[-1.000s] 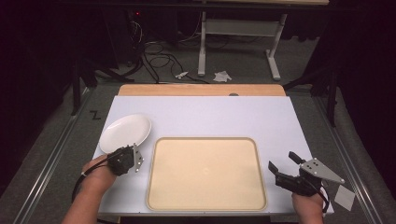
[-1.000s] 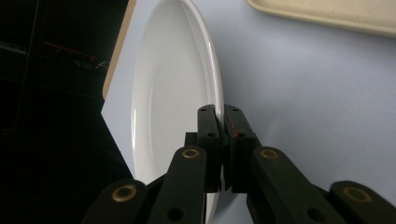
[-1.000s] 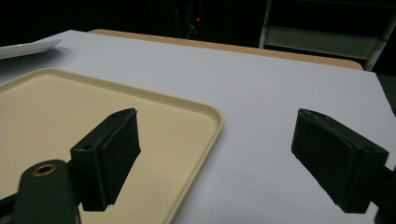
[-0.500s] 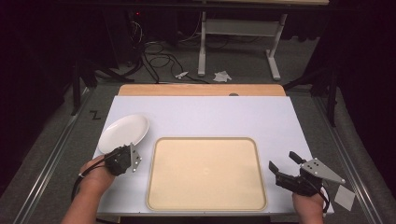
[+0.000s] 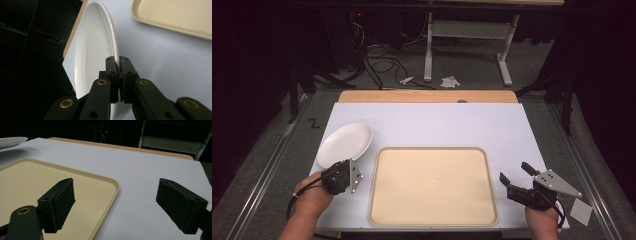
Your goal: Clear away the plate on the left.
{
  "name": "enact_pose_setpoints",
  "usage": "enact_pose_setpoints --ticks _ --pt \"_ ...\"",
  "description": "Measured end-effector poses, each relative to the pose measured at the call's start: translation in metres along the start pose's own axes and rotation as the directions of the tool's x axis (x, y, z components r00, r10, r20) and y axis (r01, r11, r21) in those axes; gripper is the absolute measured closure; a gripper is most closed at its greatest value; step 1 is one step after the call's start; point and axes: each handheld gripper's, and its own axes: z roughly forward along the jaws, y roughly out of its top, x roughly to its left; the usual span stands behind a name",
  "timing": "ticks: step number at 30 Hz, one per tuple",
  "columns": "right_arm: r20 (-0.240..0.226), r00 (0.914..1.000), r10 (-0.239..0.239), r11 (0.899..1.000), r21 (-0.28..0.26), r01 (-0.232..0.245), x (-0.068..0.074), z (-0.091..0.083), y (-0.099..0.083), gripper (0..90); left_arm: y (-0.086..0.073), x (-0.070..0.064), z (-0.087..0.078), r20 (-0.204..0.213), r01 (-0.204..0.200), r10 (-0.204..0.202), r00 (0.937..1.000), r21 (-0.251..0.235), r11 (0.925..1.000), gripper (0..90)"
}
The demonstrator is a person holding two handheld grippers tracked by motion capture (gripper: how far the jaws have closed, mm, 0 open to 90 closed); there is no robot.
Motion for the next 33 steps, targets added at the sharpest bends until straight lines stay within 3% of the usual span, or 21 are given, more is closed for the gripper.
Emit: enact_pose_setpoints --ticks 16,33 --pt "-0.004 1.0 -0.009 1.0 -0.004 0.009 0.001 0.0 0.001 16.3 0.014 -0.009 -0.014 0.003 -0.069 0.07 0.9976 -0.056 0.996 86.8" --pt "0.001 1.0 -0.009 1.0 0.003 0.009 0.002 0.001 0.0 16.3 0.022 -0.015 -0.018 0.008 -0.089 0.09 0.9959 -0.096 0.9913 86.8"
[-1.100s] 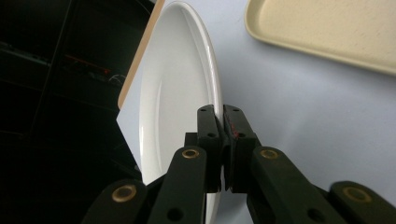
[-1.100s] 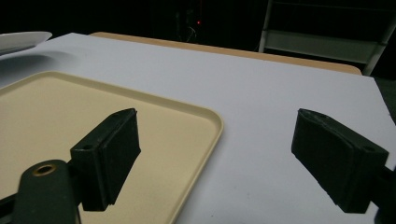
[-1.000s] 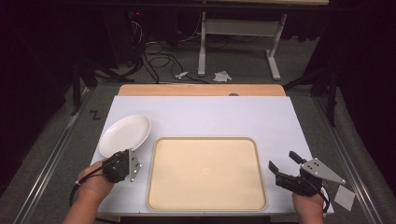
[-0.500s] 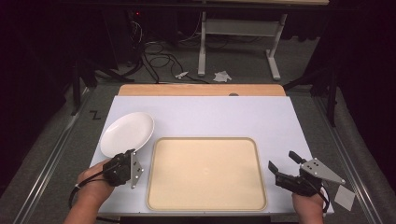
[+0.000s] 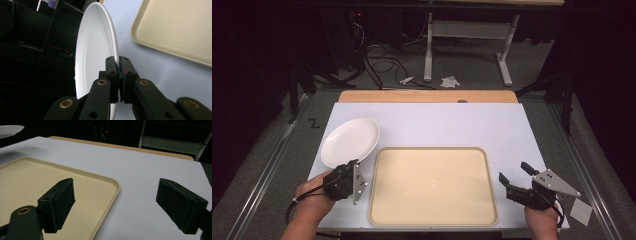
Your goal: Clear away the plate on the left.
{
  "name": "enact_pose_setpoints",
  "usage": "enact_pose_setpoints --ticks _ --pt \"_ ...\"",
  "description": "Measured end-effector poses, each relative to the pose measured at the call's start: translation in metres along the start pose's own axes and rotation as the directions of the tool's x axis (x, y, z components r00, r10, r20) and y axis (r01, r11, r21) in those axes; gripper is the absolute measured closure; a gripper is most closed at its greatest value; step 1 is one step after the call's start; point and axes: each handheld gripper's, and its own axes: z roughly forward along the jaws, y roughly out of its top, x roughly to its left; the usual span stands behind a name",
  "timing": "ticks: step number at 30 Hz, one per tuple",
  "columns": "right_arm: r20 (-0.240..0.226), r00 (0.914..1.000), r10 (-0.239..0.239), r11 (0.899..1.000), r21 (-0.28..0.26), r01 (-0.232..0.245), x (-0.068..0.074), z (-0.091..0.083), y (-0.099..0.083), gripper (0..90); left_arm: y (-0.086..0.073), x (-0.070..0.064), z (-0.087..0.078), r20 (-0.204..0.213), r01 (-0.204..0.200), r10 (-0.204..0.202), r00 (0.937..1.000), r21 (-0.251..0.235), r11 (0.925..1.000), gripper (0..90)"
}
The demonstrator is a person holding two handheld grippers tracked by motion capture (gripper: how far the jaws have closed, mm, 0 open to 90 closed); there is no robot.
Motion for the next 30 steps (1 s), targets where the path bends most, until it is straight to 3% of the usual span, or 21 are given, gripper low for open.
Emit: enact_pose_setpoints --ticks 12,17,21,22,30 --pt "0.0 1.0 -0.003 1.0 -0.006 0.003 0.0 -0.001 0.001 16.3 0.009 -0.012 -0.002 0.023 -0.006 0.007 0.9997 -0.035 0.9994 86.6" --pt "-0.001 1.0 -0.005 1.0 -0.01 0.005 -0.001 -0.001 0.001 16.3 0.013 -0.017 -0.004 0.043 -0.028 0.03 0.9986 -0.032 0.9991 86.6" --pt "-0.001 1.0 -0.007 1.0 -0.012 0.007 -0.001 -0.001 0.001 16.3 0.017 -0.023 -0.003 0.057 -0.016 0.018 0.9982 -0.046 0.9988 86.6" --pt "-0.001 1.0 -0.002 1.0 -0.01 0.002 0.0 -0.001 0.001 16.3 0.018 -0.024 -0.003 0.06 -0.033 0.035 0.9976 -0.037 0.9988 86.6" --pt "0.002 1.0 -0.004 1.0 -0.009 0.004 0.0 -0.001 0.001 16.3 0.028 -0.039 -0.004 0.097 -0.045 0.052 0.994 -0.067 0.9967 86.6"
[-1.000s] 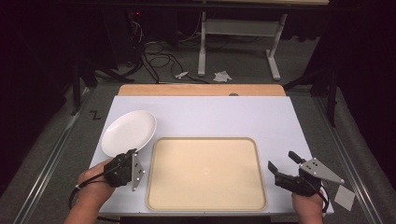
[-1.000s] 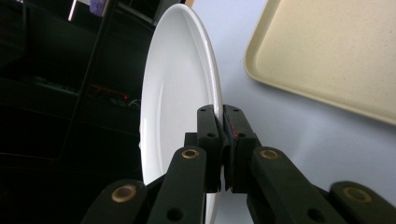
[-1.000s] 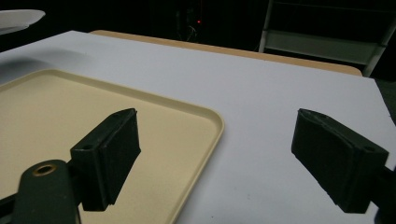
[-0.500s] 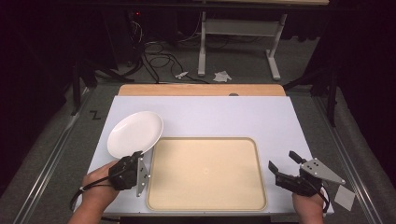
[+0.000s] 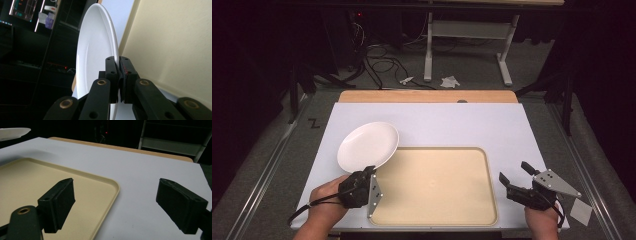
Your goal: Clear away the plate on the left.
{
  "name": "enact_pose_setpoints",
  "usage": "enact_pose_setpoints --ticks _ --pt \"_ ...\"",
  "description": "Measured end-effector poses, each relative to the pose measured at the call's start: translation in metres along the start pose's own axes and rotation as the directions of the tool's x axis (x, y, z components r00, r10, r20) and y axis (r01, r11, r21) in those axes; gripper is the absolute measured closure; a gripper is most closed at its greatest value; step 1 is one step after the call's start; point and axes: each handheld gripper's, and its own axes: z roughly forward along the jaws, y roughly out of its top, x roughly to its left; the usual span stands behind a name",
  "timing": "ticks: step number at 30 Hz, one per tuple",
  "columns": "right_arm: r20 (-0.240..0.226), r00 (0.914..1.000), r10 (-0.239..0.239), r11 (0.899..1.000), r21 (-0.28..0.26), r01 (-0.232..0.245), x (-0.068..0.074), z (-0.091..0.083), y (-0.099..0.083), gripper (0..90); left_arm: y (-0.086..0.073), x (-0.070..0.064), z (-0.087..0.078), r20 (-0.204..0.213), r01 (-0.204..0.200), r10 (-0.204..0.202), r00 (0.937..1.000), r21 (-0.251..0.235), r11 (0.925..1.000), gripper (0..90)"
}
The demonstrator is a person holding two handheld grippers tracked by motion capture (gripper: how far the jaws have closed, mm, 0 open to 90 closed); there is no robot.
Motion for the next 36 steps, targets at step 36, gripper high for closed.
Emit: enact_pose_setpoints --ticks 36 --pt "-0.005 0.9999 -0.012 1.0 0.005 0.013 0.001 0.002 0.0 16.3 0.038 -0.058 0.012 0.169 -0.022 0.038 0.9849 -0.096 0.9951 86.5"
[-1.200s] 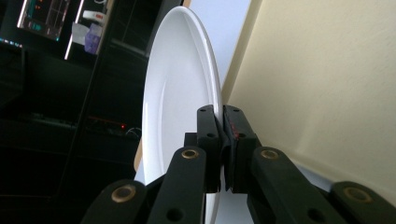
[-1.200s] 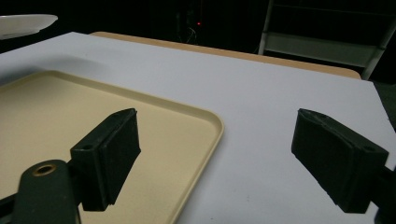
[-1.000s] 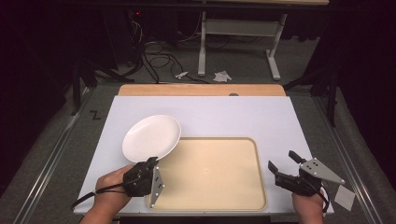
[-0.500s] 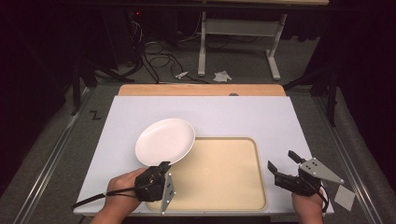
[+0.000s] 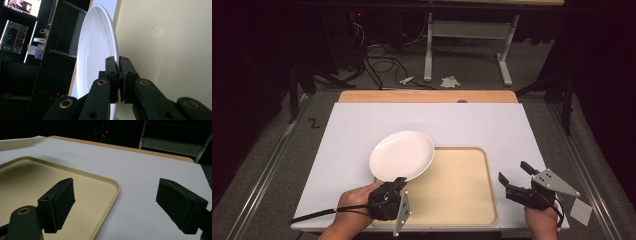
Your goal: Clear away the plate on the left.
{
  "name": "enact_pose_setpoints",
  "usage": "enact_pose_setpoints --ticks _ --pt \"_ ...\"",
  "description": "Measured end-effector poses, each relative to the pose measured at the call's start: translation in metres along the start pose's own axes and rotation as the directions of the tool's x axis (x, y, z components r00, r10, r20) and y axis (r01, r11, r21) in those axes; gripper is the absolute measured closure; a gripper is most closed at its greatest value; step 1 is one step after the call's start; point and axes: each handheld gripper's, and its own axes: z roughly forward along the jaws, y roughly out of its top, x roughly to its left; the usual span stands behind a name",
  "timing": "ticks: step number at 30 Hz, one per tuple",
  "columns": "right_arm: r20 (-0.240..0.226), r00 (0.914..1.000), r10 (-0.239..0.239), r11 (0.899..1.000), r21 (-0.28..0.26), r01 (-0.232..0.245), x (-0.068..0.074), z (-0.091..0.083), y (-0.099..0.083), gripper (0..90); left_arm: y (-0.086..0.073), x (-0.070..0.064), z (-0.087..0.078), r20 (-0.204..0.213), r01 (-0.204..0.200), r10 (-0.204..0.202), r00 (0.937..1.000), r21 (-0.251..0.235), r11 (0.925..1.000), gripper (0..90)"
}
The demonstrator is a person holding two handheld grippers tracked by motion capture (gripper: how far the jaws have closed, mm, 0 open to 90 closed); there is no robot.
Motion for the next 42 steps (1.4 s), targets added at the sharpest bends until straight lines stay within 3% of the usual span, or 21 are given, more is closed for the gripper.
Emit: enact_pose_setpoints --ticks 5,11,21,36,42 --pt "0.0 1.0 0.004 1.0 0.003 -0.004 0.0 0.0 0.0 16.3 0.002 -0.004 0.003 0.015 -0.019 0.018 0.9997 0.011 0.9998 86.5" --pt "0.0 1.0 -0.002 1.0 0.002 0.002 0.001 0.0 0.0 16.3 0.009 -0.013 0.006 0.046 -0.007 0.008 0.9989 -0.022 0.9997 86.5" --pt "0.001 1.0 -0.004 1.0 0.001 0.004 0.001 0.0 0.0 16.3 0.014 -0.021 0.012 0.069 -0.029 0.031 0.9971 -0.023 0.9993 86.5" --pt "0.001 1.0 -0.007 1.0 0.002 0.007 0.002 0.0 0.0 16.2 0.015 -0.031 0.018 0.149 0.022 -0.016 0.9887 -0.037 0.9991 86.6" --pt "0.0 1.0 -0.006 1.0 0.003 0.006 0.001 0.001 0.001 16.3 0.011 -0.037 0.021 0.168 0.023 -0.019 0.9856 -0.022 0.9995 86.6"
